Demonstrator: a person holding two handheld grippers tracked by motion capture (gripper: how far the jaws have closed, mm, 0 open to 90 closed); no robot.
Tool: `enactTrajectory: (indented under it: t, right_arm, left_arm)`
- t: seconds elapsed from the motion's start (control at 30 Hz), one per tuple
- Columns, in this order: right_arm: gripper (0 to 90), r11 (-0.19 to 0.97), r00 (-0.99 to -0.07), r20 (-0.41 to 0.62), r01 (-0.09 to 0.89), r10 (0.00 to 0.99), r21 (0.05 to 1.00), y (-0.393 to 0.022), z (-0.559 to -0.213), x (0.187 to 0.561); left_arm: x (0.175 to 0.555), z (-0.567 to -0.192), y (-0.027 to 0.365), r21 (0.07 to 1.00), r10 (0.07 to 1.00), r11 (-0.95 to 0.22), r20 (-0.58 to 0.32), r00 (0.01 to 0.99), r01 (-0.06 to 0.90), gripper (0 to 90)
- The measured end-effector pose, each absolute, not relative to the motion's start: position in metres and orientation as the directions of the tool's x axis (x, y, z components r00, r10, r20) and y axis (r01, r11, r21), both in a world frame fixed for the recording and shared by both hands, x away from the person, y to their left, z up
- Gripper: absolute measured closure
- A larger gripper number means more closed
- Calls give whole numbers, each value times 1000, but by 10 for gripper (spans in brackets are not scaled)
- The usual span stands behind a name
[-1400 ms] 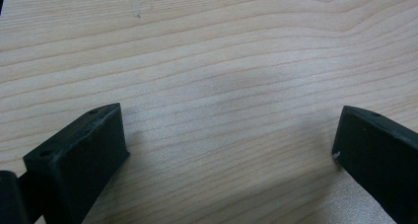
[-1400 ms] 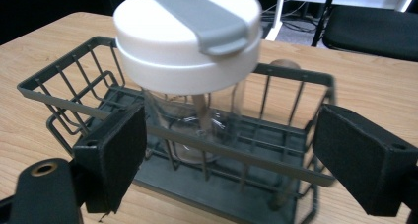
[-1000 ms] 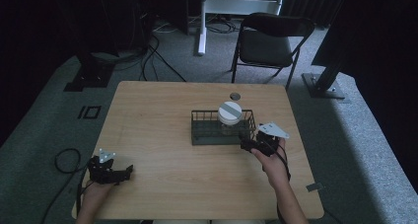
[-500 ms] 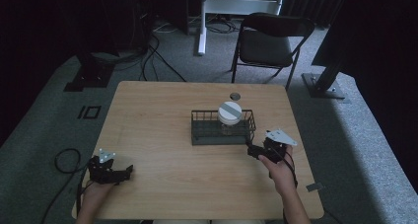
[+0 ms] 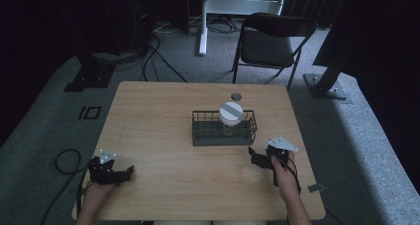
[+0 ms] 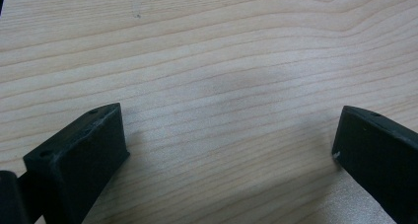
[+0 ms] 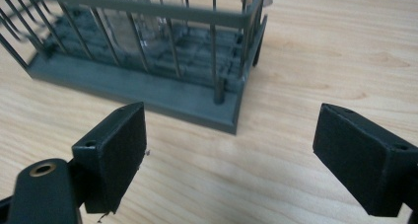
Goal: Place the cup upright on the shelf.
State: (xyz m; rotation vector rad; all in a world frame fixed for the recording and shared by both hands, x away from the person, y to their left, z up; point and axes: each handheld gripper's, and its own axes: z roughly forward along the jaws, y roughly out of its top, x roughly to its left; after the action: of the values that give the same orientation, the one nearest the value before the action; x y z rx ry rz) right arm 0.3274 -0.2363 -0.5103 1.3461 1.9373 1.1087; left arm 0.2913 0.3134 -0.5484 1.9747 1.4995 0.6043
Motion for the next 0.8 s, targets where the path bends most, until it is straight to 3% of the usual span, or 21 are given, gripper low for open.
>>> enactTrajectory:
  t: [0.8]
  right_arm:
    - [127,133,-245,17,582,969,803,-258,-540,332]
  left_arm:
    - [291,-548,314,684,964,-201,10,266,701,2]
